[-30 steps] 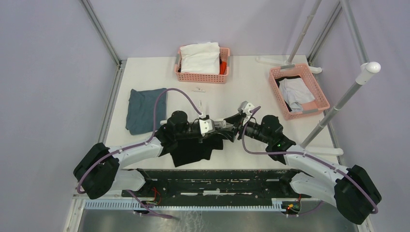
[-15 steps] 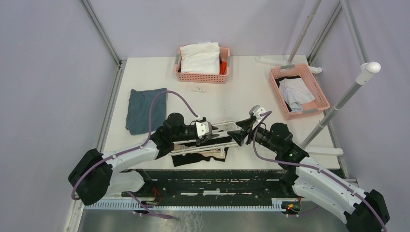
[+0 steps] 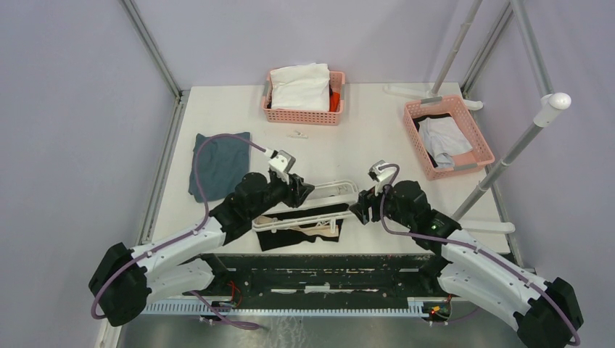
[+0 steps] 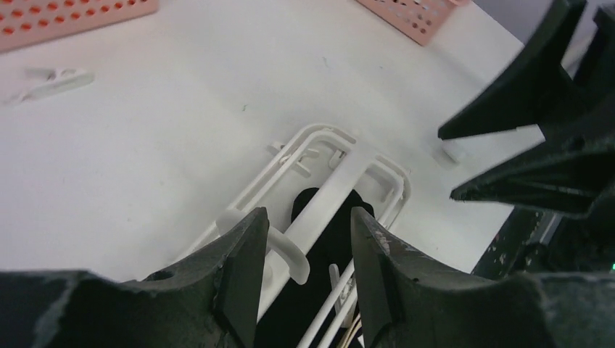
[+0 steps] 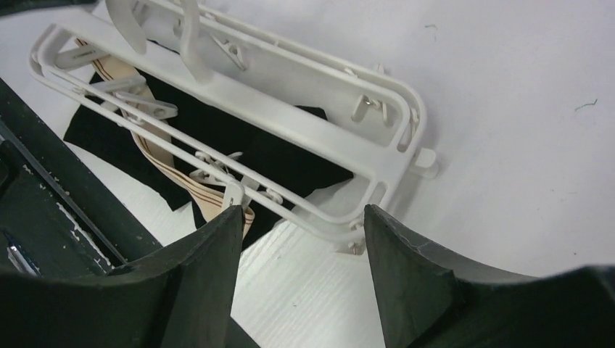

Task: Clip the underwear to the hanger
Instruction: Pick up the hanger at the center of the board.

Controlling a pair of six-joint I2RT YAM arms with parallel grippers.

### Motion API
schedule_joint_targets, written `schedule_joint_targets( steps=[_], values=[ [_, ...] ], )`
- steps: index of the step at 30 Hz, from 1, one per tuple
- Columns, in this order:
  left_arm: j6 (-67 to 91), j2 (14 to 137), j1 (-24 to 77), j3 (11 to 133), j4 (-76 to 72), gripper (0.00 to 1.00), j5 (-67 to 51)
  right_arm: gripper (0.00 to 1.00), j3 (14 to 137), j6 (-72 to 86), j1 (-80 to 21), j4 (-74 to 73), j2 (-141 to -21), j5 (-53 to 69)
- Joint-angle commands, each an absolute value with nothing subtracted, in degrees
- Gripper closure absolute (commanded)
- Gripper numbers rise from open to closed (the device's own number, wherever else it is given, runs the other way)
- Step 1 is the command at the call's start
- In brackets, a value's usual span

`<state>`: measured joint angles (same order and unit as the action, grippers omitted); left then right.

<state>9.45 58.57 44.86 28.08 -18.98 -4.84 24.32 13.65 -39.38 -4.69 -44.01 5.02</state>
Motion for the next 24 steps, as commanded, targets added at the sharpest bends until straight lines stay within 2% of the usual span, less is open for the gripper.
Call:
schedule_joint_targets(
  steps=[1,6,12,20,24],
  values=[
    [27.0,56.8,45.0,32.8,-5.8,0.46,11.7,0.31,28.2,14.5,-39.6,-6.6,-46.2,5.3],
    [30.1,55.7,45.0,34.8,-2.6,0.39,17.8,0.31,27.9,14.9,-39.5,-5.8,-46.4,5.4],
    [35.0,59.4,45.9,42.4,4.6,0.39,21.6,0.31,26.9,15.1,-39.6,-6.3,-45.3,4.2],
    [38.8,65.9,56.8,48.2,14.5,0.39,39.1,0.31,25.9,15.6,-39.6,-6.2,-44.8,3.7],
    [40.3,71.1,58.9,52.6,20.3,0.39,43.2,0.31,25.8,15.5,-39.6,-6.5,-44.3,3.5]
  ],
)
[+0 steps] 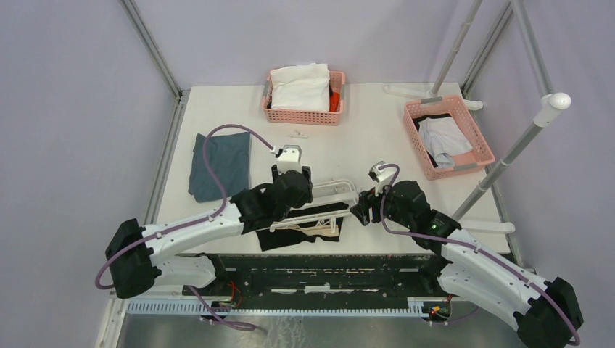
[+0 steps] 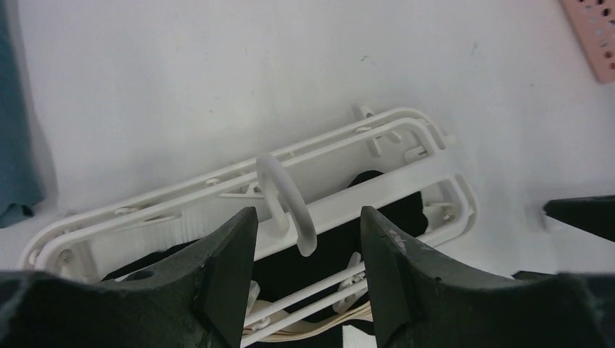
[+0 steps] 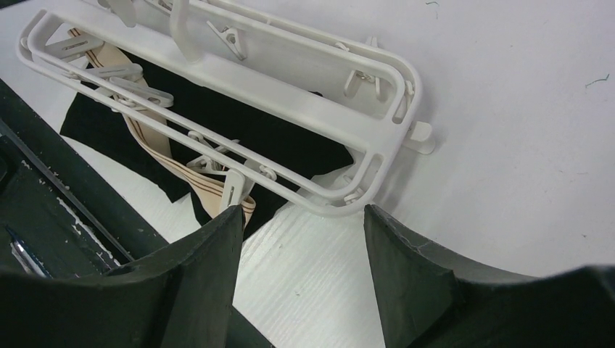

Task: Clip the underwear to the hanger
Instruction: Pick up the hanger at the center of the board.

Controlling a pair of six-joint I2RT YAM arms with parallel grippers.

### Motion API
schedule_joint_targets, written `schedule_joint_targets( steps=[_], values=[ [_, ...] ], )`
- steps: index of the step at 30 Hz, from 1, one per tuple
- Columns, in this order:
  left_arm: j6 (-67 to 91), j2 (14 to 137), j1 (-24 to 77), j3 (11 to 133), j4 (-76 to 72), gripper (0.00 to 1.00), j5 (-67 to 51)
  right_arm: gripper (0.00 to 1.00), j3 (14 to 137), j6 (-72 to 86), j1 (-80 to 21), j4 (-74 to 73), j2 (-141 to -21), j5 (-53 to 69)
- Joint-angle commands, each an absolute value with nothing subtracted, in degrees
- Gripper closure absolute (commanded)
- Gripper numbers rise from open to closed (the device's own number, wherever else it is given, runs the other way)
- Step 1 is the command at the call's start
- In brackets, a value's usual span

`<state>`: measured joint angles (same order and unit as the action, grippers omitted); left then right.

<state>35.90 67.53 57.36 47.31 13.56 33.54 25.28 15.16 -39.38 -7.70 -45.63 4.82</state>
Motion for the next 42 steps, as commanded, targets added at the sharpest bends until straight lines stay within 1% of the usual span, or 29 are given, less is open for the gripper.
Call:
schedule_joint_targets(
  steps=[1,3,6,7,8,9,12,14,16,23,29,36,39,42],
  values=[
    [40.2,72.2,59.1,53.4,21.1,0.39,43.7,0.31,25.7,15.5,-39.6,-6.6,-44.2,3.4],
    [39.5,74.4,59.3,54.7,21.8,0.43,44.3,0.31,25.7,15.4,-39.6,-6.7,-43.9,3.3],
    [37.6,77.0,59.2,56.7,22.3,0.55,46.1,0.31,25.6,15.5,-39.6,-6.9,-43.3,3.2],
    [36.4,77.6,59.2,57.2,22.2,0.58,46.5,0.31,25.5,15.6,-39.6,-6.9,-43.1,3.1],
    [35.1,78.2,59.2,57.6,21.8,0.58,47.0,0.31,25.4,15.8,-39.6,-6.9,-43.0,3.2],
    [33.6,78.7,59.2,58.1,21.4,0.62,47.6,0.31,25.4,15.8,-39.6,-7.0,-42.8,3.1],
    [29.7,79.4,59.2,60.2,21.3,0.84,49.9,0.31,25.5,15.5,-39.6,-7.4,-42.2,2.9],
    [26.5,78.5,59.2,61.2,20.0,0.95,50.2,0.31,25.8,14.9,-39.6,-7.9,-41.3,2.7],
    [22.1,76.7,59.2,61.7,17.2,0.97,48.7,0.31,25.9,14.3,-39.6,-7.7,-39.4,2.1],
    [10.5,69.8,59.2,64.3,10.0,0.97,39.9,0.31,25.0,12.5,-39.6,-6.3,-27.6,-1.3],
    [4.0,67.4,59.2,69.5,10.0,0.97,32.5,0.31,25.1,11.3,-39.6,-7.2,-17.6,-5.0],
    [-2.2,66.4,59.1,74.6,9.6,0.97,22.0,0.31,26.2,11.8,-39.6,-7.0,-9.4,-6.2],
    [-7.7,65.7,59.1,75.6,10.0,0.97,11.9,0.31,26.8,11.5,-39.6,-7.1,-6.9,-5.6],
    [-10.3,66.6,58.7,78.6,11.6,0.96,7.5,0.31,27.6,10.9,-39.6,-7.5,-5.5,-4.0]
  ],
)
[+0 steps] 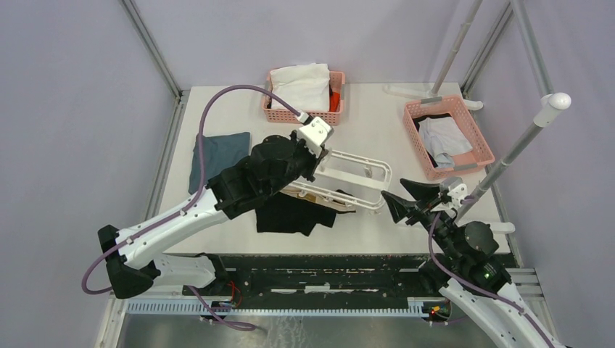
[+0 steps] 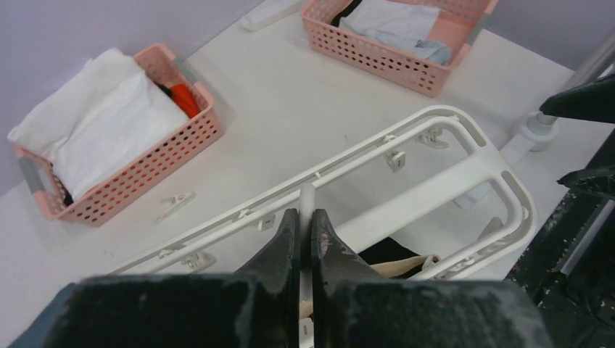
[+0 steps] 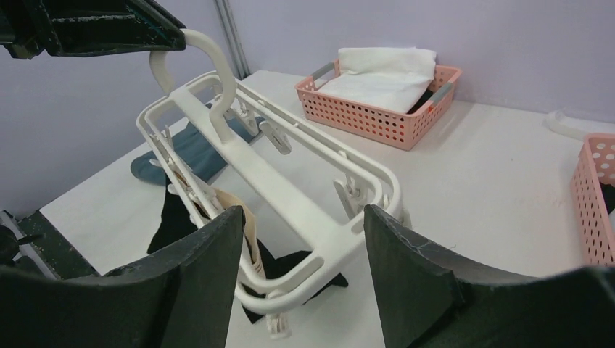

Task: Clip the underwear to the hanger
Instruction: Pick up the hanger at the center of the board.

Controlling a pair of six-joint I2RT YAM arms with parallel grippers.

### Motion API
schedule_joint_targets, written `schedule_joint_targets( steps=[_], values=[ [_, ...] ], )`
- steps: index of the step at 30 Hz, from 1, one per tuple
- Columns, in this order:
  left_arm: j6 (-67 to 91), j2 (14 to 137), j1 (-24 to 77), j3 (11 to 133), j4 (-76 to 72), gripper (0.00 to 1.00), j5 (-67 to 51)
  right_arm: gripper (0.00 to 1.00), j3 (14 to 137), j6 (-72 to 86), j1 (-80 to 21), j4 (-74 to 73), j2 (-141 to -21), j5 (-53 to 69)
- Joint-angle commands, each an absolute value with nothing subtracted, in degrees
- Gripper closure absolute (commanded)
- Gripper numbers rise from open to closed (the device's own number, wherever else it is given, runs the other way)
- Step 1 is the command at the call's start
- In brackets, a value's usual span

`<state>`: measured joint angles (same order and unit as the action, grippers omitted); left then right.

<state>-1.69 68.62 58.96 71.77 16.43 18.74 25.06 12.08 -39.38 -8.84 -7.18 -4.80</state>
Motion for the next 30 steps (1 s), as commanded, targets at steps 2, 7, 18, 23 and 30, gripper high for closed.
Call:
schedule_joint_targets(
  steps=[2,7,18,23,30],
  values=[
    [-12.4,67.8,58.2,81.2,13.6,0.97,4.4,0.32,28.3,10.5,-39.6,-7.8,-5.0,-1.9],
    [-16.2,69.8,54.8,85.4,13.8,0.97,-5.0,0.33,30.8,9.2,-39.6,-8.1,-5.7,5.6],
    [-18.7,73.6,44.4,88.7,12.1,0.97,-36.8,0.4,38.9,6.7,-39.6,-13.2,-11.1,18.7],
    [-21.1,75.5,44.0,89.7,13.6,0.97,-42.4,0.41,39.4,6.7,-39.6,-14.0,-11.3,20.4],
    [-22.0,77.7,42.2,91.6,14.9,0.97,-49.3,0.44,40.2,6.0,-39.6,-16.2,-10.4,20.9]
  ],
)
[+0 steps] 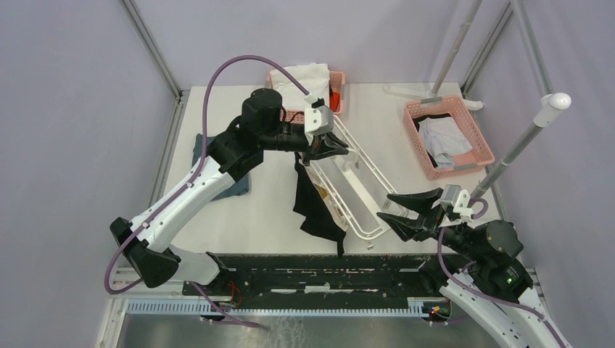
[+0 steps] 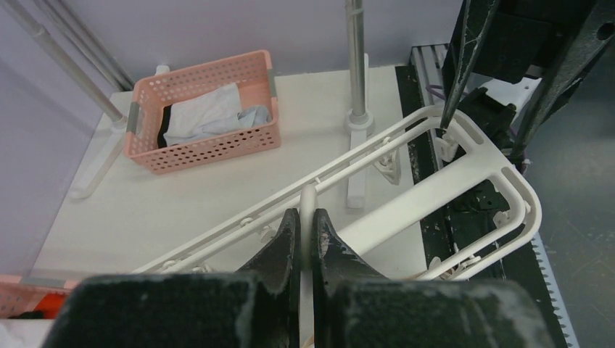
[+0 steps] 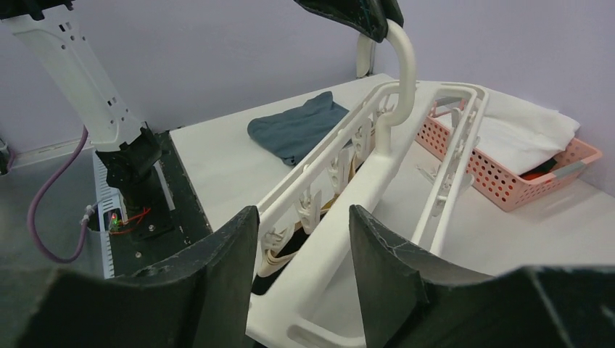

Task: Clip the underwear to the hanger
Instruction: Pick up the hanger at the center of the board.

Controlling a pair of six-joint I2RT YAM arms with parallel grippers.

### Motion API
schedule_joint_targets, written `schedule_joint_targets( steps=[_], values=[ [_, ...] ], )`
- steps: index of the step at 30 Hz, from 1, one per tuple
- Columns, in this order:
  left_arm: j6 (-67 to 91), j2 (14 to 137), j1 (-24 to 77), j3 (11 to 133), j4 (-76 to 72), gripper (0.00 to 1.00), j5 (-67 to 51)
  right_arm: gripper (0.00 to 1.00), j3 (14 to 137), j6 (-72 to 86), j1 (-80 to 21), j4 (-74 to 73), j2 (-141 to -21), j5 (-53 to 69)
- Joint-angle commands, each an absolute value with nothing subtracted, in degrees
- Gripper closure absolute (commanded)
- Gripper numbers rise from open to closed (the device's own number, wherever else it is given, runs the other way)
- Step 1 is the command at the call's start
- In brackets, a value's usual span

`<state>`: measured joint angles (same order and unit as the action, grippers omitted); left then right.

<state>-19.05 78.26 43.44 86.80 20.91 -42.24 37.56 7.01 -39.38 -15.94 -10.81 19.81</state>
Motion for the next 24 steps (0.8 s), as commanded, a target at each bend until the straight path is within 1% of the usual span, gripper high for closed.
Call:
schedule_joint_targets(
  steps=[1,6,10,14,24],
  values=[
    [-22.0,77.8,42.0,91.6,14.8,0.97,-49.8,0.44,40.2,5.8,-39.6,-16.6,-10.2,20.9],
    [-22.7,77.9,41.3,91.5,14.7,0.97,-52.8,0.45,40.3,5.4,-39.6,-17.6,-9.7,20.8],
    [-26.3,77.3,41.1,90.0,14.6,0.97,-55.7,0.46,40.1,5.3,-39.6,-18.0,-9.7,21.8],
    [-26.4,75.3,41.1,86.8,11.2,0.97,-55.8,0.47,40.2,5.2,-39.6,-18.3,-9.7,22.5],
    [-30.5,73.6,41.1,84.2,11.2,0.97,-57.4,0.48,40.2,5.1,-39.6,-18.7,-9.6,22.9]
  ],
)
